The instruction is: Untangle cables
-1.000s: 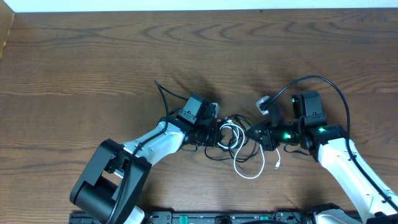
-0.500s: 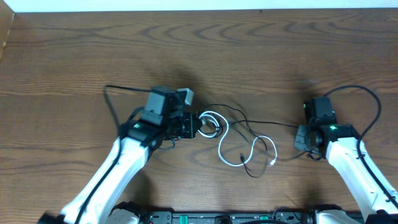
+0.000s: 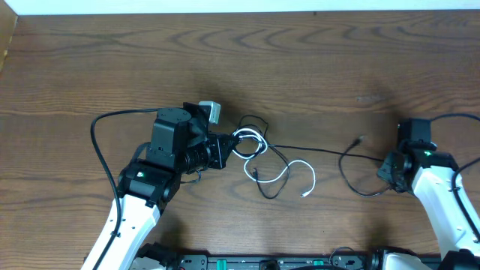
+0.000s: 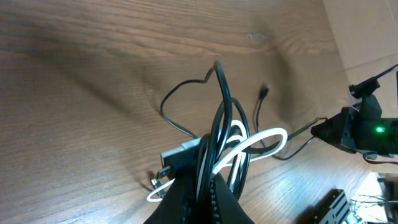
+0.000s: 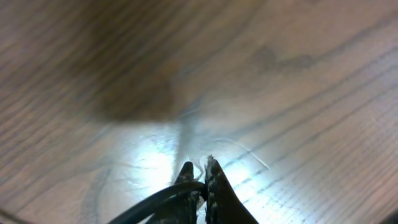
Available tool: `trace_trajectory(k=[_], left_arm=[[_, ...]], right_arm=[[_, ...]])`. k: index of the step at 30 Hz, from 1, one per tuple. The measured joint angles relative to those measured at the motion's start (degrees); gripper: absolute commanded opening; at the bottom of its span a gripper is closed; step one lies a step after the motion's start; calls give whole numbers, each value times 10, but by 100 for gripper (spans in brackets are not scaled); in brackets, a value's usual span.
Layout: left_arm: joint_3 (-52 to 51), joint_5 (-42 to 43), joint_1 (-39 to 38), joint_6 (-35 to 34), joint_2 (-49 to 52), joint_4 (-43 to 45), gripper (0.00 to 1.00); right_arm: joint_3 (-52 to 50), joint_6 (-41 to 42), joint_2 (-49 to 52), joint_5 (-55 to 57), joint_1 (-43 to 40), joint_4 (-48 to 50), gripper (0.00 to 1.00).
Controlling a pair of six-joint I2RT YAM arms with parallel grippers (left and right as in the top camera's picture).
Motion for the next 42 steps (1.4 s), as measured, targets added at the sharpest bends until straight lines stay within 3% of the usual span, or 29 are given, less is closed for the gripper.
trace_trajectory(k=[10,15,20,24,26,33,38,42], left_arm=[[0,-15,13,0,0,0,8],[0,-4,13,0,0,1,8],[0,37,10,0,0,16,8],[0,55,-12,4,1,18,7],[0,61,-29,6,6,18,8],[0,71,-91,19,47,22,8],[0,74,-104,21,63,35,8],[0,76,-104,21,65,38,8]], right_arm=[[0,36,0,20,-101,2,1],[0,19,0,-29,-130,43,1],[0,-112,0,-255,-123,123,23],[0,-229,0,-490,-94,161,50],[0,-266,0,-567,-76,170,56],[0,-368,0,-733,8,172,54],[0,-396,0,-766,67,172,52],[0,-407,0,-770,106,172,45]])
